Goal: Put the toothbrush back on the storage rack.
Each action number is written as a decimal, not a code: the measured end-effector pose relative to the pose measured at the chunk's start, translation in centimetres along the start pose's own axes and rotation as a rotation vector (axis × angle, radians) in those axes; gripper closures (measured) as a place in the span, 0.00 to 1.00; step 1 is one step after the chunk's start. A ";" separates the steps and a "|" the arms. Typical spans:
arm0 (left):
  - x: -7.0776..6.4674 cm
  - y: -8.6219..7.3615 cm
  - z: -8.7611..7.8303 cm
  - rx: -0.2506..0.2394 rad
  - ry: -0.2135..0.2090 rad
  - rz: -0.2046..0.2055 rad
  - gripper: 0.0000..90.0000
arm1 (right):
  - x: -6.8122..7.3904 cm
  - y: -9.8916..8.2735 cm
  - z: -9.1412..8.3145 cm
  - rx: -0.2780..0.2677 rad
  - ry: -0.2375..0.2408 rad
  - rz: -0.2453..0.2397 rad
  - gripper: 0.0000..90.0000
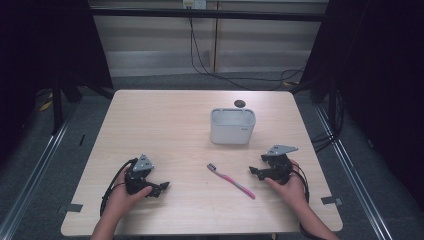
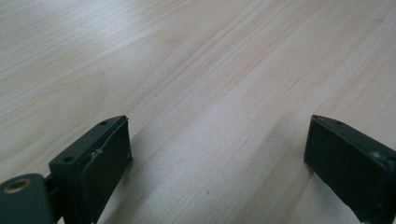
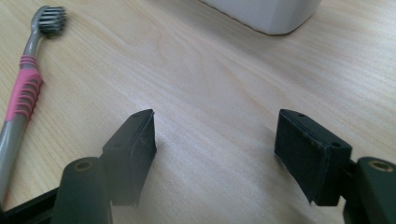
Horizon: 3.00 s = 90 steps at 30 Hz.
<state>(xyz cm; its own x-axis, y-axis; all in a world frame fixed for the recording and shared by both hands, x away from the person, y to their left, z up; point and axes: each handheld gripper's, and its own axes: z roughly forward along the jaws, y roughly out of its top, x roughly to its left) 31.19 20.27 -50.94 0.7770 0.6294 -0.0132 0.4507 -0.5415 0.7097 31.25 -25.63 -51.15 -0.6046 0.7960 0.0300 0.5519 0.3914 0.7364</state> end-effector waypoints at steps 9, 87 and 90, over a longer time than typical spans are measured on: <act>0.0 0.0 0.0 -0.004 0.001 0.002 0.08 | 0.4 0.4 0.1 0.029 -0.015 0.025 0.29; 0.0 0.0 0.0 0.000 0.003 0.003 0.08 | 7.4 9.6 3.6 0.402 0.259 -0.142 0.61; 0.0 0.0 0.0 -0.003 0.002 0.003 0.08 | 7.7 9.5 3.9 0.411 0.270 -0.146 0.64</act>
<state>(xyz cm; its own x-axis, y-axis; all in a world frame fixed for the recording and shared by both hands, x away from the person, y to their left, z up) 31.23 20.27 -50.95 0.7774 0.6289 -0.0103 0.4476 -0.5416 0.7115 34.09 -13.94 -46.52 -0.7889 0.5932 0.1606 0.5984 0.6819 0.4206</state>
